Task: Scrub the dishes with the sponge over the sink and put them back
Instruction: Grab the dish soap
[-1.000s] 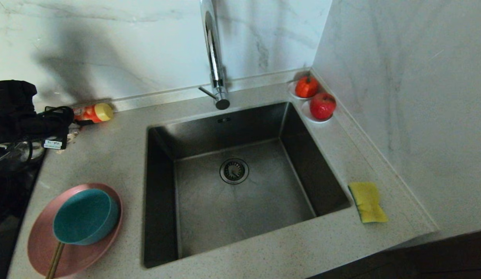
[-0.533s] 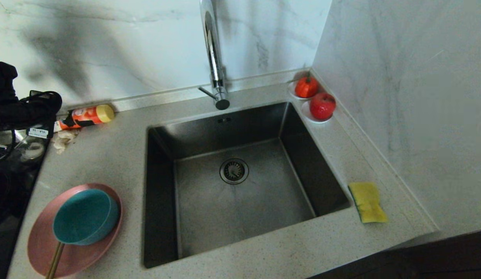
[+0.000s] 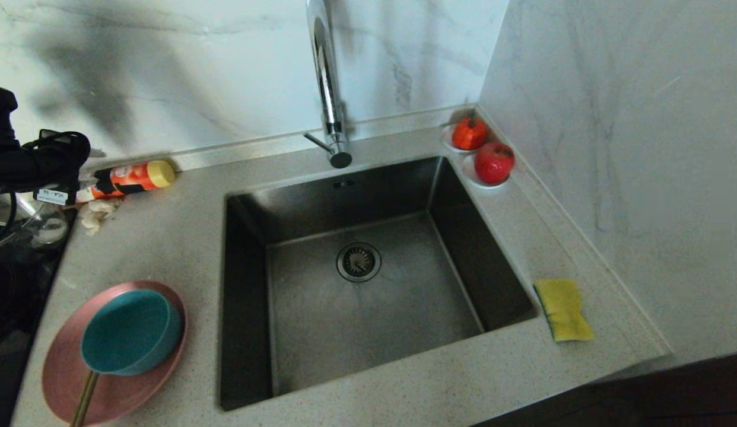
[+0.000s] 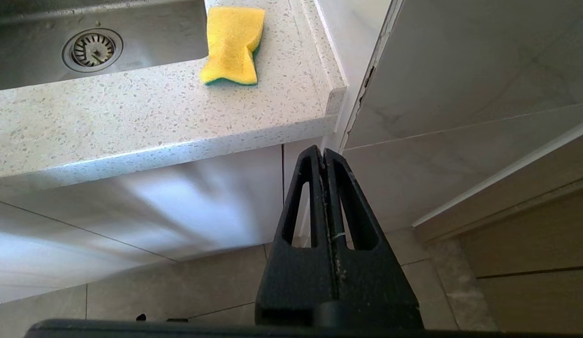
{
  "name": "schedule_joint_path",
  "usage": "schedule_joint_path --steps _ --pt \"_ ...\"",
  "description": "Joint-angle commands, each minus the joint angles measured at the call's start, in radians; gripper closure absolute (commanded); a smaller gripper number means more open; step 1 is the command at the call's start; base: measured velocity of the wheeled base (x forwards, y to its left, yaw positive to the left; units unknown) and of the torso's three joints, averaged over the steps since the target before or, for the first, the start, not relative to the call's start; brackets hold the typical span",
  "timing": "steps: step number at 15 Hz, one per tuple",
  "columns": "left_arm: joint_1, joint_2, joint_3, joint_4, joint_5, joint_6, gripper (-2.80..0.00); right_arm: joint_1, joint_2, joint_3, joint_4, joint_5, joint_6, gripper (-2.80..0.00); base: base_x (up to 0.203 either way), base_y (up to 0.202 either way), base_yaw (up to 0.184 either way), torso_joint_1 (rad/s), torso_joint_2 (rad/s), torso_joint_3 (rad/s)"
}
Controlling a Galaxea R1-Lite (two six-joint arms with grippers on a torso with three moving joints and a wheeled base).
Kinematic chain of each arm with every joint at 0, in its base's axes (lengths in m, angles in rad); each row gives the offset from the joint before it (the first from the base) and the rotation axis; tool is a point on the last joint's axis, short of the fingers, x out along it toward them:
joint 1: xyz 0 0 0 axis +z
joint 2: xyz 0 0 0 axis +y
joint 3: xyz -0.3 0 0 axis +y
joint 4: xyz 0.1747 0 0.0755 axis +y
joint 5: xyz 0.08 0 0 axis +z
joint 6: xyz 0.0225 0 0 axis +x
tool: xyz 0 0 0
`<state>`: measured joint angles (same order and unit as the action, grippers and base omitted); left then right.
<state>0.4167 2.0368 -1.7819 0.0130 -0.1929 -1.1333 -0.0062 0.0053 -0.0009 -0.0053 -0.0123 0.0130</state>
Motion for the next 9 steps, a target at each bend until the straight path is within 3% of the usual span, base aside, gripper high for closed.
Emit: schedule_joint_path --steps 1,4,9 --pt "-0.001 -0.01 0.002 0.001 0.009 -0.024 -2.8 0.0 0.001 -0.001 -0.001 0.0 0.001 0.0 0.0 0.0 0.0 0.0 0.0 0.0" --pt "-0.003 -0.008 0.023 0.001 0.03 -0.085 -2.8 0.0 0.001 0.001 -0.001 0.0 0.0 0.0 0.0 0.0 0.0 0.0 0.0 0.0" --pt "-0.01 0.02 0.072 -0.084 0.081 -0.125 -2.8 0.0 0.001 0.0 -0.001 0.0 -0.001 0.0 0.0 0.0 0.0 0.0 0.0 0.0"
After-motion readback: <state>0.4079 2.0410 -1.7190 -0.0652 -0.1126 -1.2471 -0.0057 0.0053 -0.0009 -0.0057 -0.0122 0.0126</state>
